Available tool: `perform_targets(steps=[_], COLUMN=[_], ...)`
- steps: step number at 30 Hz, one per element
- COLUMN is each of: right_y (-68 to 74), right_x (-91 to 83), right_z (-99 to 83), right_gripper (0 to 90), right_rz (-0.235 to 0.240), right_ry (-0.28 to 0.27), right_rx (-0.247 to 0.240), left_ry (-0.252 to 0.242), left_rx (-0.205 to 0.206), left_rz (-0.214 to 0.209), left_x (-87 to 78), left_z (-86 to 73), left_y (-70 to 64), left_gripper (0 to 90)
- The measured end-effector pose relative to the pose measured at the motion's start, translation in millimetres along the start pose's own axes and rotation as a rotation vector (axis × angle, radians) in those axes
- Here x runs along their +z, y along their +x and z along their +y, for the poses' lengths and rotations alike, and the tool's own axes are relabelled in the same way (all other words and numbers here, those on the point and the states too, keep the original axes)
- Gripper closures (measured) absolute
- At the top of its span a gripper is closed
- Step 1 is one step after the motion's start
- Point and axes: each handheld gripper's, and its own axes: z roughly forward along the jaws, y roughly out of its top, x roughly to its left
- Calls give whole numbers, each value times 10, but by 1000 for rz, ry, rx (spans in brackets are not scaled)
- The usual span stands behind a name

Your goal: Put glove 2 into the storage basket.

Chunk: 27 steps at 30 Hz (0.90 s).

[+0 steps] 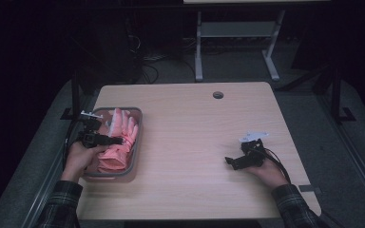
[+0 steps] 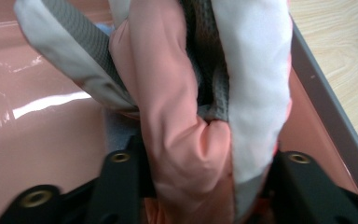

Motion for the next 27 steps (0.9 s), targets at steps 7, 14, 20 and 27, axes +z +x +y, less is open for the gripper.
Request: perform_targets(steps=[7,14,20,27], right_y=[1,-4,-4,-4], right_x=[1,5,6,6], right_z=[2,4,5,4], right_gripper=[3,3,3,3], right_rz=[-3,-2,-2,-2], right_ry=[1,-3,-2,-3], right_rx=[1,-2,0,-2], left_ry=[-25,-66,-130,-193], left_rx=[9,41,78,140], left_rz=[16,22,33,17], left_x=[-121,-299,-479,-627], left_z=[47,125,179,311], left_y=[19,-7,-130,-361], left_gripper=[233,185,176,175])
